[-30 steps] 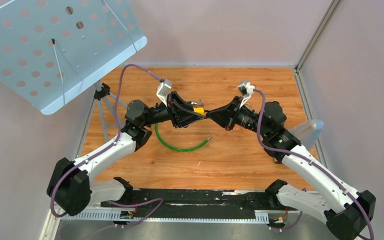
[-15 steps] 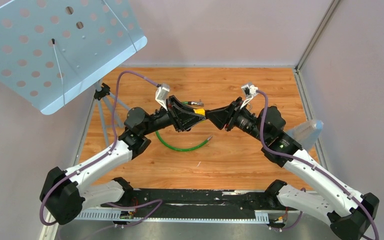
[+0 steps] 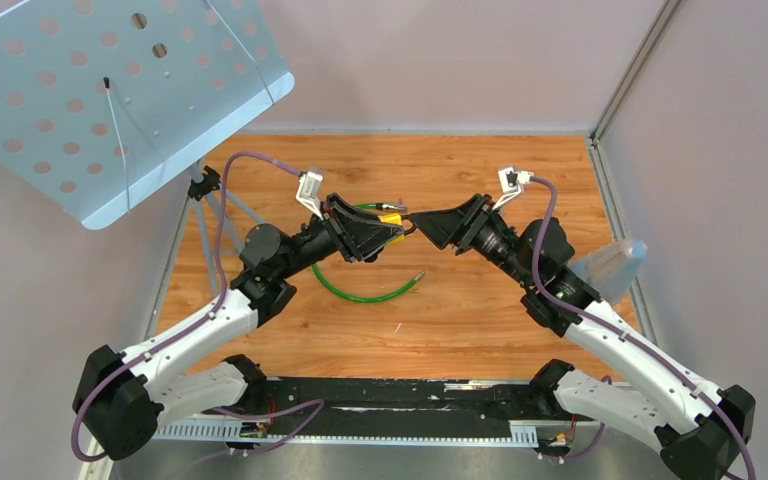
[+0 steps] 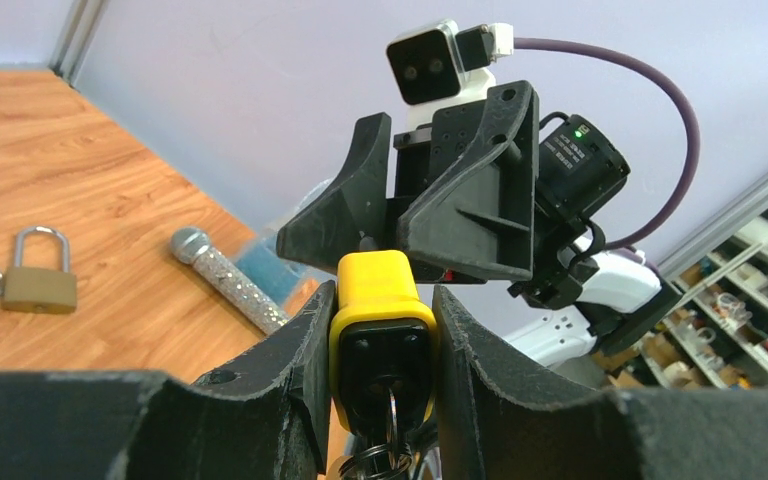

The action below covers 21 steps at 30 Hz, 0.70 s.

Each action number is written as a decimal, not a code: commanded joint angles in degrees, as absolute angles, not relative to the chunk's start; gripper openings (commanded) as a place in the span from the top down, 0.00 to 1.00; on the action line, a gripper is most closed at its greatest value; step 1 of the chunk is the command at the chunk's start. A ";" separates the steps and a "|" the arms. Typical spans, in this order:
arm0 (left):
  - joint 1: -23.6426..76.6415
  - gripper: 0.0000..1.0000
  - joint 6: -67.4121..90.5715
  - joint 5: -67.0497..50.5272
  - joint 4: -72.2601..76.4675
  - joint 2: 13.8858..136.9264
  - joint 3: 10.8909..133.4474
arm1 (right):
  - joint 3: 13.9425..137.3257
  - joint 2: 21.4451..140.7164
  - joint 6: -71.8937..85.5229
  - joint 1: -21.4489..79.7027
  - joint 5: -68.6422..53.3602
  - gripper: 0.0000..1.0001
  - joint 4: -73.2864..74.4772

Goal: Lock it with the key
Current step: Lock the lock.

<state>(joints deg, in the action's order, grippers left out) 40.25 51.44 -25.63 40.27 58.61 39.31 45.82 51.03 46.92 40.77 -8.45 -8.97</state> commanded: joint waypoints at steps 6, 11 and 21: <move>40.61 1.00 60.73 -22.21 49.91 58.29 38.44 | 46.12 54.35 54.58 40.52 -12.54 0.57 -21.60; 40.57 1.00 62.39 -21.49 52.09 58.59 37.55 | 45.77 55.28 54.46 40.47 -14.76 0.64 -22.79; 39.83 1.00 66.96 -21.22 60.04 62.10 36.24 | 42.17 54.02 56.96 40.52 -15.58 0.72 -27.96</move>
<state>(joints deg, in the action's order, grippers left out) 40.34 63.26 -22.50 50.11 60.90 36.25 42.54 55.18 56.03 40.66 -14.68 -23.81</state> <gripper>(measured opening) 0.422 0.291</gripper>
